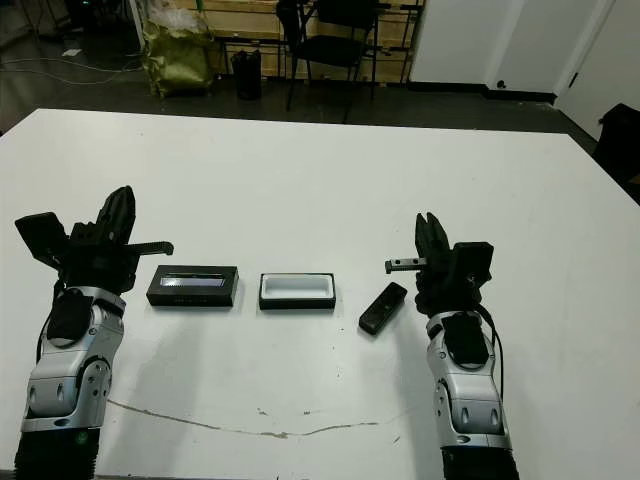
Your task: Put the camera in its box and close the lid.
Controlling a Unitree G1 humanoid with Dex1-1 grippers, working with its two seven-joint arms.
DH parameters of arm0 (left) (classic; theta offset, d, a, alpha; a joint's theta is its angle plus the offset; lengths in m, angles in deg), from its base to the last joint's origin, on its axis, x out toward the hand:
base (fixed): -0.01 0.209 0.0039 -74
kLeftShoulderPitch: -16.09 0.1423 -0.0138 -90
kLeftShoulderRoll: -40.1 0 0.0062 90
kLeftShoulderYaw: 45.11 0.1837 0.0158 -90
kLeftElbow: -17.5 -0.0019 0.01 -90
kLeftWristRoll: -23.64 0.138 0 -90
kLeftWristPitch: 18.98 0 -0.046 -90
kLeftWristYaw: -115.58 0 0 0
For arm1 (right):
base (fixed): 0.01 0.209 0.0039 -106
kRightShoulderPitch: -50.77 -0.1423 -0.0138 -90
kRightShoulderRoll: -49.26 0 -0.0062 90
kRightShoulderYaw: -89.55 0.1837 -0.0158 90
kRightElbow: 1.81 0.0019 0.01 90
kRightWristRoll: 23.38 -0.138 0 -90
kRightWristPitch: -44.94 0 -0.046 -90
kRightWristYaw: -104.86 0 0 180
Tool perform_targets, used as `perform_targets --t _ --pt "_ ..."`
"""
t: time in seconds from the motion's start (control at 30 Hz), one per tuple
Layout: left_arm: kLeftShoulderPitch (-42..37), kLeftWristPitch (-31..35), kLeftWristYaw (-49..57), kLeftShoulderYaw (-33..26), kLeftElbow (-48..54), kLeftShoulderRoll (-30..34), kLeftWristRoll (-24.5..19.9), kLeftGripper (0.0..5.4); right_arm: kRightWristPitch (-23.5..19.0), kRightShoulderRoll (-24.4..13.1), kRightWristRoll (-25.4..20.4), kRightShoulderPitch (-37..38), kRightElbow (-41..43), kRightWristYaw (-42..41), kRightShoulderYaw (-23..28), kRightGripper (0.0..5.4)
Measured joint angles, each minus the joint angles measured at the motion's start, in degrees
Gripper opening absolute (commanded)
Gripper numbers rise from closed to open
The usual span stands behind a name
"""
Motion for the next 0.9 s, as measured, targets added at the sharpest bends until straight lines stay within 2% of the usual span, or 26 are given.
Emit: perform_targets --t 0.2,0.33,0.47,0.8,0.9 --pt "0.0 0.4 0.2 0.3 0.5 -0.1 -0.1 0.01 -1.1 0.0 0.2 0.0 0.9 0.2 -0.1 0.0" --pt "0.0 0.0 0.0 0.2 0.2 -0.1 0.0 0.01 -2.1 -0.1 1.9 0.1 1.8 1.2 -0.4 0.0" --pt "0.0 0.0 0.2 0.2 0.2 -0.1 0.0 0.01 -2.7 -0.1 1.4 0.1 2.3 0.9 -0.2 0.0" --pt "0.0 -0.7 -0.4 0.5 -0.3 -0.1 -0.1 0.01 0.0 -3.0 -1.9 -2.0 -0.7 -3.5 2.4 0.0" --pt "0.0 -0.7 -0.4 0.5 -0.3 -0.1 -0.2 0.01 0.5 -4.9 -2.7 -2.5 -2.2 -6.5 2.6 0.0"
